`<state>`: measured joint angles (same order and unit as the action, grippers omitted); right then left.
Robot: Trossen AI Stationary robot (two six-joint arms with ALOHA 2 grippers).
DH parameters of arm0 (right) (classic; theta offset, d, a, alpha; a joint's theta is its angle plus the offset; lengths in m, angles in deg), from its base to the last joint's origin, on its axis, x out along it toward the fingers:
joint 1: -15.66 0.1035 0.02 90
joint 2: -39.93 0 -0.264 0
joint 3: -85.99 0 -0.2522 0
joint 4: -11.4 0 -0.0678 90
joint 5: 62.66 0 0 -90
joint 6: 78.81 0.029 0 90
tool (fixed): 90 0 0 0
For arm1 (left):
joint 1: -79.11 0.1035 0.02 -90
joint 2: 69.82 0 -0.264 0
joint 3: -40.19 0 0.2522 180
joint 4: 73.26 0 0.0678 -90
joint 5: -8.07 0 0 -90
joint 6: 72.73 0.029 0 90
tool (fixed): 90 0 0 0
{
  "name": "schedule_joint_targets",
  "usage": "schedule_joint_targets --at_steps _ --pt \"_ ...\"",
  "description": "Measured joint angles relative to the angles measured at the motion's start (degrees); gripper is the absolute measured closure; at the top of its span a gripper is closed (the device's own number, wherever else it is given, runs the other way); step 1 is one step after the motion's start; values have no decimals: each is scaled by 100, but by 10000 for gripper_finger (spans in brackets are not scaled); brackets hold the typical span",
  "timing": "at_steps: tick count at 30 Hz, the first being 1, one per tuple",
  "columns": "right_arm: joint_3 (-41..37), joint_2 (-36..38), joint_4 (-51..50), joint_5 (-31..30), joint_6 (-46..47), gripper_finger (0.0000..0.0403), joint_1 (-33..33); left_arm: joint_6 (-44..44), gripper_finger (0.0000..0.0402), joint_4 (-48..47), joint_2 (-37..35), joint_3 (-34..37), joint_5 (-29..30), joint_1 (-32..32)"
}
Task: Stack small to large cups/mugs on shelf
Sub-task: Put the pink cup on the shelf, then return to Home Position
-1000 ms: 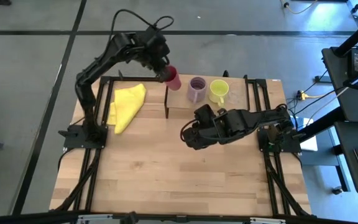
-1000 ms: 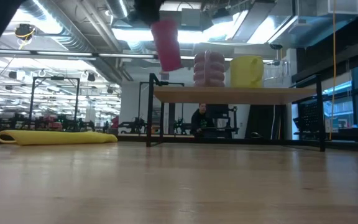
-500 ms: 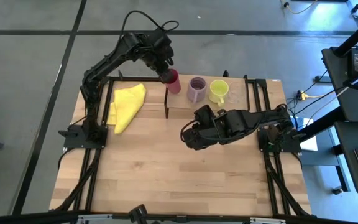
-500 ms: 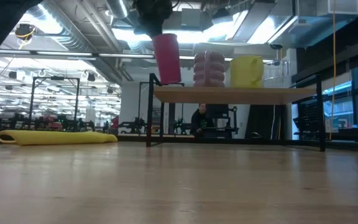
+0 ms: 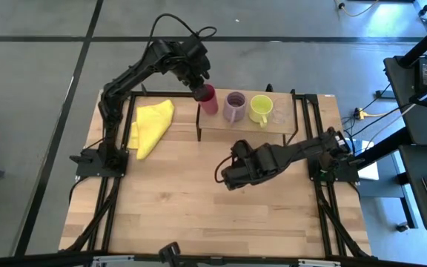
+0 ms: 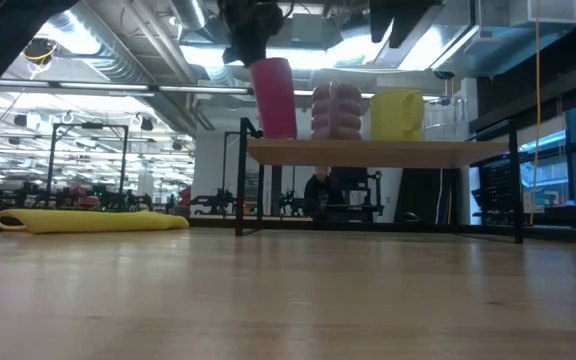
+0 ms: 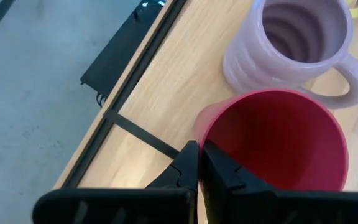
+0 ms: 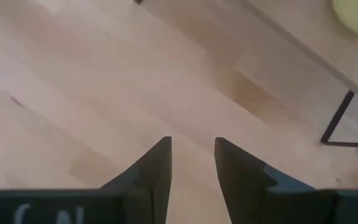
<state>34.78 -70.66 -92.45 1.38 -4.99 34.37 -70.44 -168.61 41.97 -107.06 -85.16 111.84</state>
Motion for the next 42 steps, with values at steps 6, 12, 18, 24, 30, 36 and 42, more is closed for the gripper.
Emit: schedule_joint_targets --at_steps 6,12,18,24,30,36,42 --pt "206 0 10 -260 -27 279 -6 90 401 3 45 1 -42 0" --pt "495 0 10 -528 -173 279 -110 94 386 3 45 0 -38 0" --pt "556 0 10 -595 -314 279 -108 96 367 3 45 0 -75 0" --pt "556 0 9 -595 -314 279 -108 96 370 89 45 0 -77 0" --pt "556 0 9 -637 -358 279 -122 98 370 153 45 0 -75 0" --pt "556 0 7 -1123 -600 279 -167 -38 370 235 9 -140 -75 0" --pt "1289 -8 -2 -1858 -1480 279 -212 -157 370 935 -771 -132 -204 -197"
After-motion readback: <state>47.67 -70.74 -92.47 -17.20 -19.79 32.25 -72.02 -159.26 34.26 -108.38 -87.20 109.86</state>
